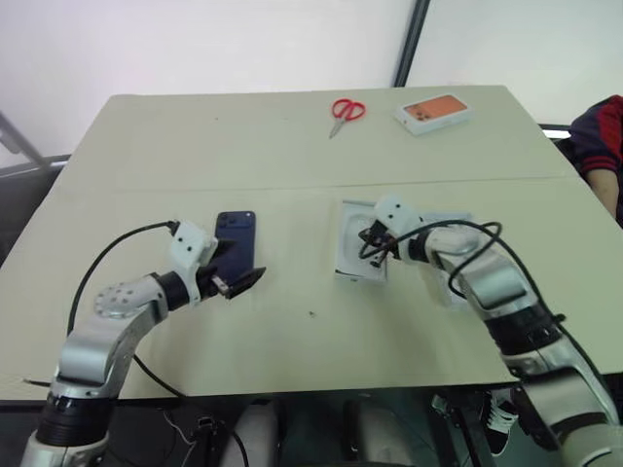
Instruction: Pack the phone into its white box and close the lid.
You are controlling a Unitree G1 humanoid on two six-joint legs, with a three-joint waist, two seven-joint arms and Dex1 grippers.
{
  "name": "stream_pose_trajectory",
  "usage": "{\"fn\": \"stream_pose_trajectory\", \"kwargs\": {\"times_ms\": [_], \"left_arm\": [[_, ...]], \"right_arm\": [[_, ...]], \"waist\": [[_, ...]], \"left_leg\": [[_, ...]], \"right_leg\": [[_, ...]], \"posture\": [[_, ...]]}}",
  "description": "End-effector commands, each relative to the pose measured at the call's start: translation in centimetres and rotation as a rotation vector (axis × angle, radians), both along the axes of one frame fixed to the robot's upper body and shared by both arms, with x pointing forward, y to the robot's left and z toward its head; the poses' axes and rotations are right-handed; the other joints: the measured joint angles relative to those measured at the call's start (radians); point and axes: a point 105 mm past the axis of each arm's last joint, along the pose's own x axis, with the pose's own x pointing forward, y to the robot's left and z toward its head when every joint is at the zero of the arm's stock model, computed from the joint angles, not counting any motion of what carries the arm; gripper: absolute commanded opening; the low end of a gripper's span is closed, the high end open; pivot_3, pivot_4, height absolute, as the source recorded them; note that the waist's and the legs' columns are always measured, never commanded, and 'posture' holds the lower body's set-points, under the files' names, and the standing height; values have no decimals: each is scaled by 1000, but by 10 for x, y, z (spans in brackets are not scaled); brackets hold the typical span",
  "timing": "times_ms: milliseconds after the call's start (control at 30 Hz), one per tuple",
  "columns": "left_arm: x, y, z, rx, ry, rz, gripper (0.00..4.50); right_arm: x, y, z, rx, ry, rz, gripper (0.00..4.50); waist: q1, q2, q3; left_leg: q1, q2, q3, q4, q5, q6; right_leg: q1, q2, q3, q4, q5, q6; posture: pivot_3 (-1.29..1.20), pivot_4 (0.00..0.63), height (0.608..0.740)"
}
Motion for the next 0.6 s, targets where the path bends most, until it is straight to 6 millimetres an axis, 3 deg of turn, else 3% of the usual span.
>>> {"fn": "stream_pose_trajectory", "kwargs": {"times_ms": [33, 200, 300, 433, 600], "left_arm": [[-7, -2, 10, 4, -62, -33, 4500], [-16, -4, 5, 2, -55, -46, 4500], [-19, -4, 3, -2, -47, -41, 4500], [-19, -5, 3, -17, -45, -28, 4500], [-20, -6, 5, -43, -55, -17, 4500]], "right_arm": [[18, -4, 5, -66, -76, -53, 71], [30, -10, 1, -139, -135, -82, 71], [28, -7, 2, -140, -151, -44, 71], [17, -2, 11, -121, -198, 46, 71], [-15, -2, 24, -75, -164, 177, 71]], "waist": [[-1, 0, 0], [0, 0, 0], [0, 0, 0], [-1, 0, 0], [0, 0, 0]], "left_leg": [[0, 0, 0, 0, 0, 0], [0, 0, 0, -1, 0, 0], [0, 0, 0, -1, 0, 0], [0, 0, 0, -2, 0, 0], [0, 0, 0, -2, 0, 0]], "right_leg": [[0, 0, 0, 0, 0, 0], [-1, 0, 0, 0, 0, 0], [-1, 0, -1, 0, 0, 0], [-1, 0, -1, 0, 0, 0], [-1, 0, -1, 0, 0, 0]], "posture": [[0, 150, 740], [0, 150, 740], [0, 150, 740], [0, 150, 740], [0, 150, 740]]}}
